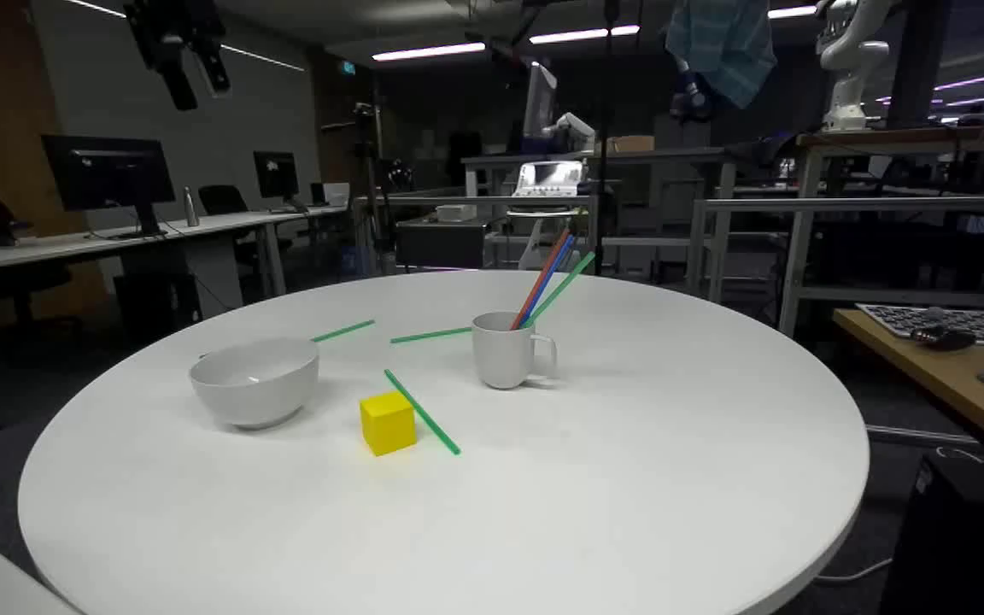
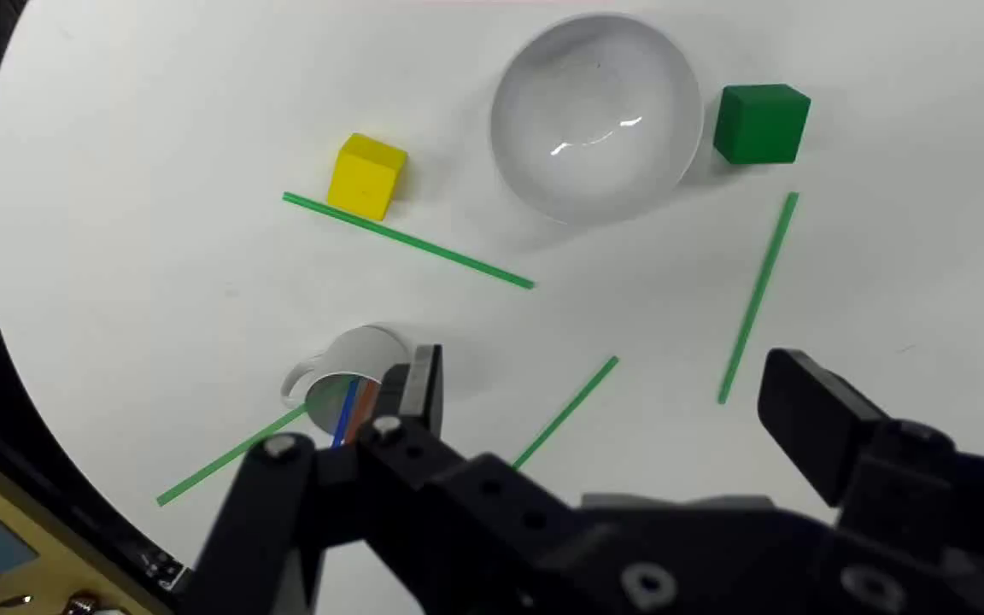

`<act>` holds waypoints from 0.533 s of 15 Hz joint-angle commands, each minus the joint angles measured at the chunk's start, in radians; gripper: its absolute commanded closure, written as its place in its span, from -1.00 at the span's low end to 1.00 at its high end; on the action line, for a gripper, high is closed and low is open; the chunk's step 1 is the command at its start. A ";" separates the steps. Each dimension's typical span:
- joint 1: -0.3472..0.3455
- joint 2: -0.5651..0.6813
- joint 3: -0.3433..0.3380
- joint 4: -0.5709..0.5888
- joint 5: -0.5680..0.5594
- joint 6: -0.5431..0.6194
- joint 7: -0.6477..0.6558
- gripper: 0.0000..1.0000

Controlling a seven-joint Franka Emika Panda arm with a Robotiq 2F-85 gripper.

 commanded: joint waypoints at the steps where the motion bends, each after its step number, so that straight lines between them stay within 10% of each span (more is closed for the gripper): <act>1: 0.001 0.001 -0.001 0.002 -0.001 -0.002 0.000 -1.00; 8: 0.003 0.076 -0.020 0.028 0.005 0.025 -0.027 -1.00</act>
